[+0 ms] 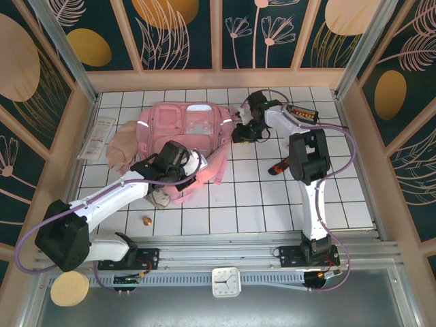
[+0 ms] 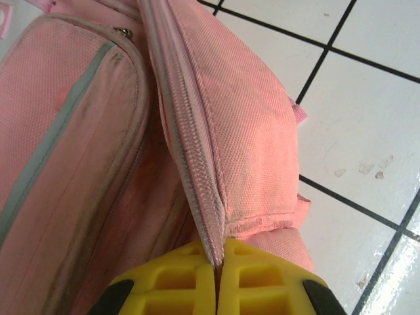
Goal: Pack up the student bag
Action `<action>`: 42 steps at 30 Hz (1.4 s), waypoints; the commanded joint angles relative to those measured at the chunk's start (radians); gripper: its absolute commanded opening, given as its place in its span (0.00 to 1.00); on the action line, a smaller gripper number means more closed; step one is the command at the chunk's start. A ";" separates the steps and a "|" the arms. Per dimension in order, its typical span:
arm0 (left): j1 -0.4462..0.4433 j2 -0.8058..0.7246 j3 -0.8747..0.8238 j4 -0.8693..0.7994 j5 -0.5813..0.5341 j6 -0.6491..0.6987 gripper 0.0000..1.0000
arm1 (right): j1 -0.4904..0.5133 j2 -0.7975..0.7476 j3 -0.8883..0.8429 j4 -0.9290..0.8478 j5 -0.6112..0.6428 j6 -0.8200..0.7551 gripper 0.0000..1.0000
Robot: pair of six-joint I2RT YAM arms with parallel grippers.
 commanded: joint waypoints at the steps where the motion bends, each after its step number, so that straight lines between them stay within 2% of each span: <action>1: 0.012 -0.018 0.009 -0.058 -0.007 0.005 0.00 | -0.080 -0.143 -0.079 0.116 0.050 0.012 0.55; 3: 0.011 -0.011 0.018 -0.060 -0.013 0.003 0.00 | -0.099 -0.208 -0.120 0.139 0.044 0.028 0.64; 7: 0.012 -0.008 0.025 -0.059 -0.016 -0.001 0.00 | -0.134 -0.289 -0.156 0.169 0.017 0.052 0.68; 13: 0.012 0.005 0.027 -0.057 -0.009 -0.016 0.00 | -0.094 -0.241 -0.068 0.190 -0.079 0.065 0.64; 14: 0.012 0.010 0.031 -0.059 -0.011 -0.024 0.07 | -0.075 -0.235 -0.062 0.209 -0.093 0.045 0.64; 16: 0.012 0.013 0.042 -0.060 -0.016 -0.051 0.42 | -0.011 -0.246 -0.094 0.280 -0.110 -0.098 0.64; 18: 0.012 -0.003 0.051 -0.050 -0.016 -0.077 0.61 | 0.060 -0.271 -0.166 0.351 -0.120 -0.323 0.64; 20: 0.011 -0.030 0.054 -0.025 -0.037 -0.124 0.71 | 0.099 -0.267 -0.208 0.390 -0.098 -0.464 0.64; 23: 0.019 -0.066 0.074 0.015 -0.093 -0.271 0.83 | 0.107 -0.209 -0.182 0.404 -0.074 -0.518 0.57; 25: 0.047 -0.043 0.114 -0.009 -0.099 -0.409 0.83 | 0.118 -0.194 -0.198 0.442 -0.038 -0.556 0.52; 27: 0.083 0.006 0.182 -0.061 -0.078 -0.531 0.82 | 0.126 -0.203 -0.249 0.492 -0.018 -0.617 0.52; 29: 0.107 0.049 0.224 -0.111 -0.064 -0.592 0.80 | 0.138 -0.217 -0.311 0.547 0.015 -0.693 0.54; 31: 0.115 0.071 0.251 -0.144 -0.095 -0.606 0.81 | 0.141 -0.225 -0.374 0.620 0.076 -0.747 0.59; 34: 0.124 0.093 0.273 -0.170 -0.155 -0.577 0.81 | 0.139 -0.208 -0.407 0.649 0.091 -0.842 0.63; 42: 0.146 0.162 0.263 -0.149 -0.218 -0.531 0.81 | 0.140 -0.134 -0.363 0.740 0.159 -0.922 0.65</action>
